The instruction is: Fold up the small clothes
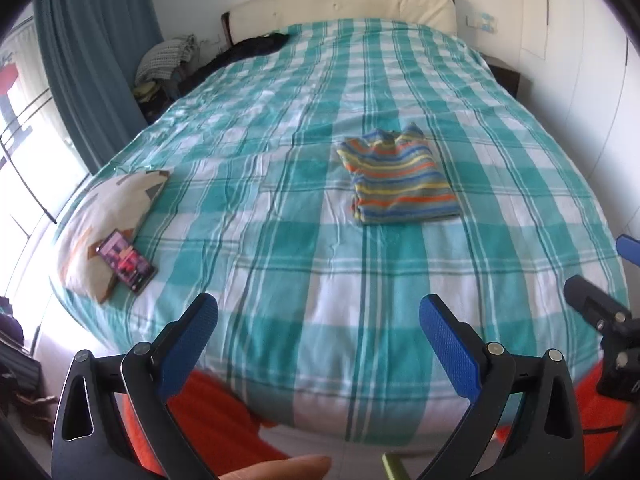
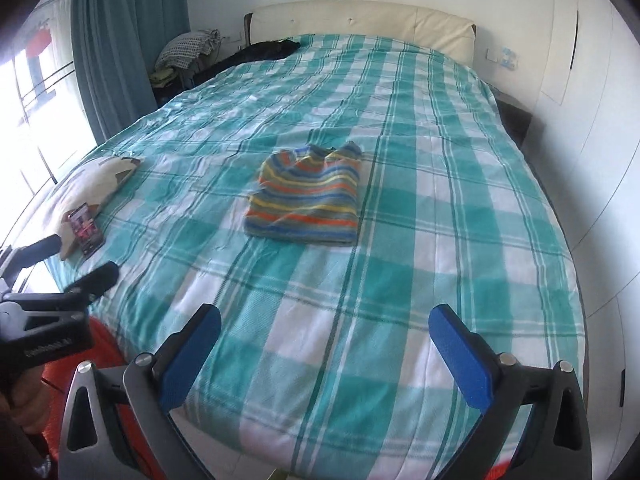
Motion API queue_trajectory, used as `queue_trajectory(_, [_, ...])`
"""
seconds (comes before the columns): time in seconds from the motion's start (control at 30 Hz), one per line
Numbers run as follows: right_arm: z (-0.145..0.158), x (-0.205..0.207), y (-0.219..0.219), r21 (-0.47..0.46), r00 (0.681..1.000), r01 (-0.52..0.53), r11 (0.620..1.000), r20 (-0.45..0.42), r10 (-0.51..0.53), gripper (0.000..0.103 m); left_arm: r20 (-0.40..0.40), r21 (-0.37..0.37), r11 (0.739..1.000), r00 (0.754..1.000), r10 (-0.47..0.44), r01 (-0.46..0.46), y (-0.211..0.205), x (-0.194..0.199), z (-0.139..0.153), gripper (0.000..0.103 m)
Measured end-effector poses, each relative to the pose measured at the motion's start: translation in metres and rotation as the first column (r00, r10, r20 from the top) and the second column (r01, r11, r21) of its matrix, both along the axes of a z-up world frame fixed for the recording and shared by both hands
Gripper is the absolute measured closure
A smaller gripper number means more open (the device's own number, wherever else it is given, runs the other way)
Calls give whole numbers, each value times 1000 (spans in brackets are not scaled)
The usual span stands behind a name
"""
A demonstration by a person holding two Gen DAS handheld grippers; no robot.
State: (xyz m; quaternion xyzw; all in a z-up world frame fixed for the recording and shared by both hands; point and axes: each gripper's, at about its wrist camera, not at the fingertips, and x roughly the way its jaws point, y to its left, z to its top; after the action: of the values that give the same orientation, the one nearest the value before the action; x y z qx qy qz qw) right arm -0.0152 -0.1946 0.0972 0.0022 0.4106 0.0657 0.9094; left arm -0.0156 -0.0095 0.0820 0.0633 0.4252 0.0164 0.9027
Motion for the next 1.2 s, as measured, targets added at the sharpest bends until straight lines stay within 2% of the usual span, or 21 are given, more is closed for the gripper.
queue_trajectory(0.2, [19, -35, 11, -30, 999, -42, 999, 21, 43, 1, 34, -26, 1000, 999, 2, -1, 5, -30, 26, 2])
queue_trajectory(0.33, [38, -43, 5, 3, 999, -15, 1000, 34, 15, 1, 42, -37, 999, 999, 12, -11, 8, -33, 33, 2])
queue_trajectory(0.47, [58, -52, 15, -16, 997, -34, 999, 65, 35, 1, 60, -34, 999, 998, 6, -4, 5, -33, 36, 2])
queue_trajectory(0.53, [58, -53, 18, -50, 997, -16, 999, 72, 20, 1, 55, -34, 999, 998, 3, -1, 3, -32, 33, 2])
queue_trajectory(0.77, [54, -53, 3, -21, 998, 32, 999, 63, -31, 1, 30, -33, 999, 999, -27, 28, -8, -29, 25, 0])
queue_trajectory(1.0, [48, -49, 2, -11, 998, 13, 1000, 59, -12, 1, 22, -39, 999, 999, -33, 34, -12, -25, 23, 0])
queue_trajectory(1.2, [46, -47, 3, -58, 997, 42, 997, 62, -39, 1, 27, -36, 999, 999, -25, 26, -11, -21, 23, 0])
